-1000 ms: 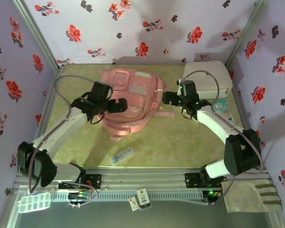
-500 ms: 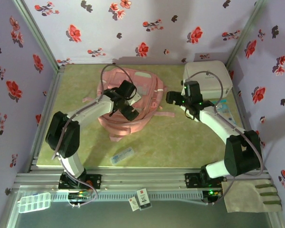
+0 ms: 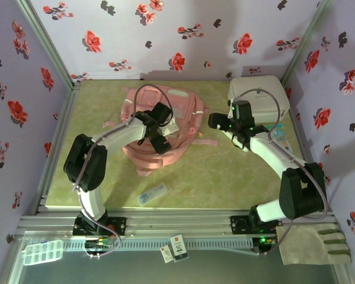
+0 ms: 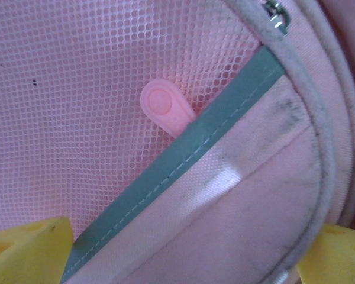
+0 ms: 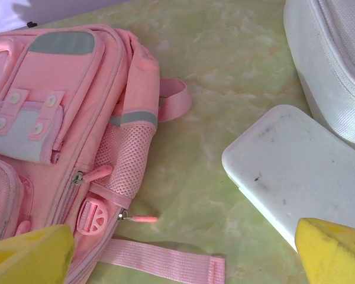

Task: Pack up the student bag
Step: Unzip the student bag at the top-center of the table.

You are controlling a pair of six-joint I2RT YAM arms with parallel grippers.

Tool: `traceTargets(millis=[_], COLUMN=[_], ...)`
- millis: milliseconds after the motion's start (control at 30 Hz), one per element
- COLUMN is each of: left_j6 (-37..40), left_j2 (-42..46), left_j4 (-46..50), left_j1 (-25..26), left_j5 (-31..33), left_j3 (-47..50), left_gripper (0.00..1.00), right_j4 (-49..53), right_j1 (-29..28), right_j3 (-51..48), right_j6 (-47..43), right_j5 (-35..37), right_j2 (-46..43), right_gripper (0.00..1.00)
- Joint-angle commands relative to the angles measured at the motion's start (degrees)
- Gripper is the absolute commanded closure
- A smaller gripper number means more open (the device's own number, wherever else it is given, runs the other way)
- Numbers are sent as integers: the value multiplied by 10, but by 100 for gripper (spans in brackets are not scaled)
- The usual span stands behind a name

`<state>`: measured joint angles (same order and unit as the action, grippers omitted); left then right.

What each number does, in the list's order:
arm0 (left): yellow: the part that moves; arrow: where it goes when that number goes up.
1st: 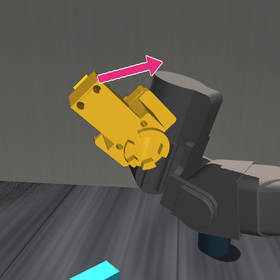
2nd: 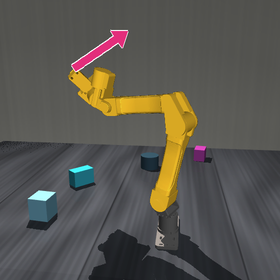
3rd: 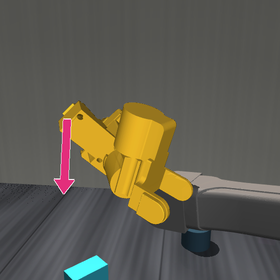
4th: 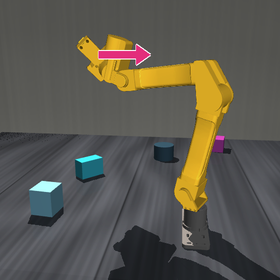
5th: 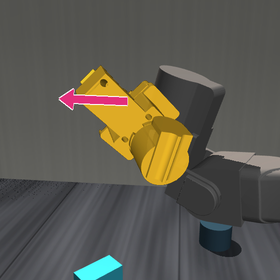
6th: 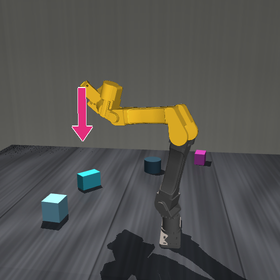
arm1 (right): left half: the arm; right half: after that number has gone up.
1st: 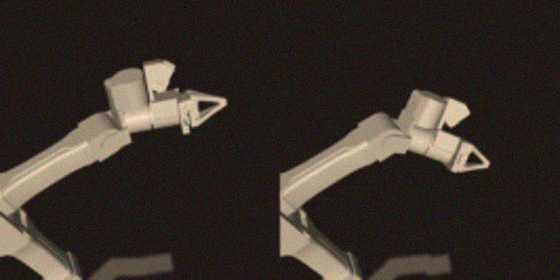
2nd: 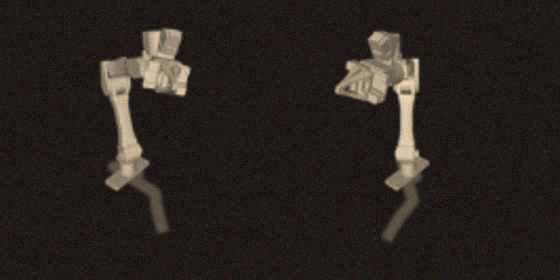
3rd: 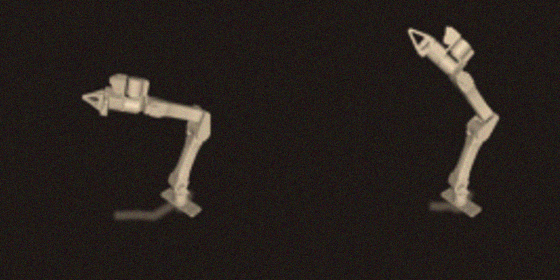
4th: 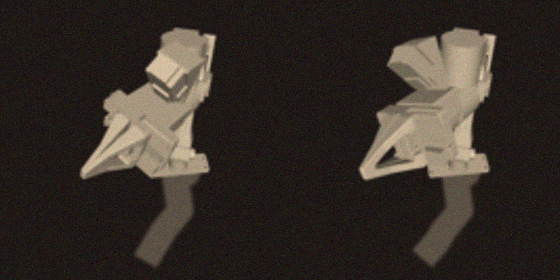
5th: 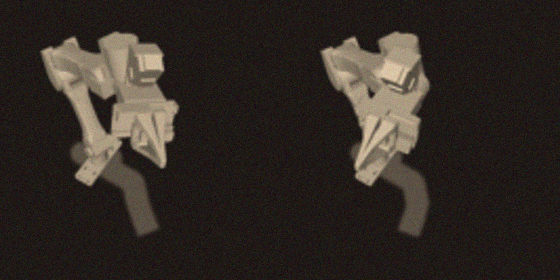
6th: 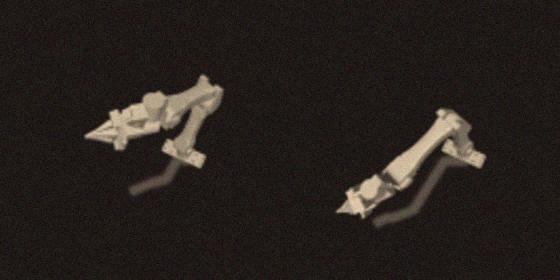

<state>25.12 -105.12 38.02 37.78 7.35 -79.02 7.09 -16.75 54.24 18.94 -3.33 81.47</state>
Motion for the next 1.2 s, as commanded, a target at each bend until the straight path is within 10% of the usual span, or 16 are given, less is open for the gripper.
traceTargets(millis=[0, 733, 1167], left_j6=[34, 14, -57], left_j2=[-14, 102, 203], left_j4=[-6, -43, -176], left_j1=[6, 18, 5], left_j5=[44, 69, 72], left_j3=[-18, 6, 92], left_gripper=[12, 99, 100], right_j4=[-12, -14, -81], right_j1=[4, 6, -22], right_j3=[-8, 5, 150], right_j6=[13, 25, 71], right_j5=[-9, -80, -217], right_j2=[1, 38, 193], right_gripper=[4, 5, 10])
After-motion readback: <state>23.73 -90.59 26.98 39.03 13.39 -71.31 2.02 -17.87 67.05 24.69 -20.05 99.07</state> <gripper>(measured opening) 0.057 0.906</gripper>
